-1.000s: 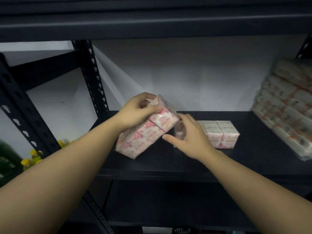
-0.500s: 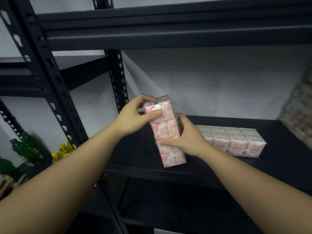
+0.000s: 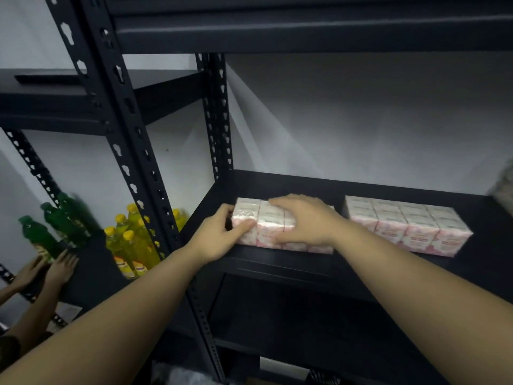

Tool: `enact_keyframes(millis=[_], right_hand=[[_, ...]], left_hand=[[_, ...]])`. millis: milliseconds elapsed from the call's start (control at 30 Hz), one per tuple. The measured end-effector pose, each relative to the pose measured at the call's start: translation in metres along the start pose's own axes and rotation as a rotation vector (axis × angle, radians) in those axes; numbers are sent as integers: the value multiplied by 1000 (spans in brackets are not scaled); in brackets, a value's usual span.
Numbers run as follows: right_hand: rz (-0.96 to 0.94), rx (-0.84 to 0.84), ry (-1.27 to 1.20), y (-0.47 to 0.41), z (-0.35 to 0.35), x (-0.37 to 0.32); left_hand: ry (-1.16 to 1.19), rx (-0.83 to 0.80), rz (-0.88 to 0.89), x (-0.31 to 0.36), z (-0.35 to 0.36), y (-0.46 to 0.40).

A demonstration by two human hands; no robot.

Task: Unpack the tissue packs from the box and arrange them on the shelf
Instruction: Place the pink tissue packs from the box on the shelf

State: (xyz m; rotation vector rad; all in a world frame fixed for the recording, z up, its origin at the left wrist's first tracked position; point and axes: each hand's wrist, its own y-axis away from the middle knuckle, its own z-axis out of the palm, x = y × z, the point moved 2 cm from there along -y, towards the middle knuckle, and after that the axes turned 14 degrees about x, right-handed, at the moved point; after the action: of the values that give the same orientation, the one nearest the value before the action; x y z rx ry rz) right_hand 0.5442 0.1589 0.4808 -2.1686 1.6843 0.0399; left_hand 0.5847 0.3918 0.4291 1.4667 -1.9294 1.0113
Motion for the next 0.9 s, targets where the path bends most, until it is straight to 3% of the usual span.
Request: enact_keyframes(millis=[133,267,333,500,633,900], right_hand=[[127,-62,-10,-2,-24,19],[161,20,28,13,-28,21],[187,61,17,18,-25,15],[264,164,-128,25,-32,25],[277,292,-11,36,-55,62],[455,-27,50,79,-92,141]], left_hand=[[-96,54,-12,1,-2,-8],[-329,213,10,19,-2,-28],[-374,178,23,32,5,-38],[-142,94,-38,62,24,-38],[-160,-69,-98,81,41,-31],[-625,-257,-23,127,85,-43]])
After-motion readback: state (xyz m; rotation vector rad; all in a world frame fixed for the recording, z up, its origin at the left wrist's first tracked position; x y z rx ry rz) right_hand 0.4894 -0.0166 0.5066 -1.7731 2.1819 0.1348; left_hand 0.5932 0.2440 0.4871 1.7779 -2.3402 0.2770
